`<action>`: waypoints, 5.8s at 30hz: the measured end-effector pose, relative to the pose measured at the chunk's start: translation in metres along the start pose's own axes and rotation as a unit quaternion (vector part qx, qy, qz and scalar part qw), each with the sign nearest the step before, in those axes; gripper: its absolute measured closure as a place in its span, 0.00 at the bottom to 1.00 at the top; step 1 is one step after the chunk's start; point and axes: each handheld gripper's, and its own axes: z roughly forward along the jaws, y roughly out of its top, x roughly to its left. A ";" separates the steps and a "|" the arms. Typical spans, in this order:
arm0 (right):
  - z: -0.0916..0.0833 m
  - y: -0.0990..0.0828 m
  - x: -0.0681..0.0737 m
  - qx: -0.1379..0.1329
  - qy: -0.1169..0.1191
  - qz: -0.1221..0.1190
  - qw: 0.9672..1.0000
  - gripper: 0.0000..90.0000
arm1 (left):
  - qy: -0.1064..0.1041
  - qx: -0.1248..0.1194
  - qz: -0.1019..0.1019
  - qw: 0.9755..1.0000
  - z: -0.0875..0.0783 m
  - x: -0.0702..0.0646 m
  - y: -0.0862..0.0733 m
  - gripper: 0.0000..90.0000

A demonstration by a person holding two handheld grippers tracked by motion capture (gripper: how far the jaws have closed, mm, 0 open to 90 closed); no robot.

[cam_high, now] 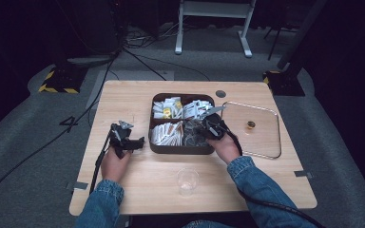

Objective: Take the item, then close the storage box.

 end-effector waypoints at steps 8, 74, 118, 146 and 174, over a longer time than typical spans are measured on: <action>-0.013 0.001 0.001 -0.024 0.012 0.006 1.000 1.00 | 0.000 0.000 0.000 1.000 0.000 0.000 0.000 0.17; -0.124 -0.034 0.099 -0.102 0.158 -0.076 0.979 1.00 | 0.004 -0.001 -0.001 1.000 0.002 -0.001 0.002 0.18; -0.101 -0.051 0.101 -0.049 0.176 -0.054 0.982 0.66 | 0.003 0.000 0.001 1.000 0.002 0.000 0.002 0.18; -0.121 -0.022 0.037 -0.104 0.070 0.004 0.992 0.49 | 0.002 0.000 0.000 1.000 0.001 -0.001 0.001 0.18; -0.120 -0.042 -0.067 -0.096 -0.074 0.111 0.986 0.42 | -0.001 0.000 0.001 1.000 0.000 -0.001 0.000 0.17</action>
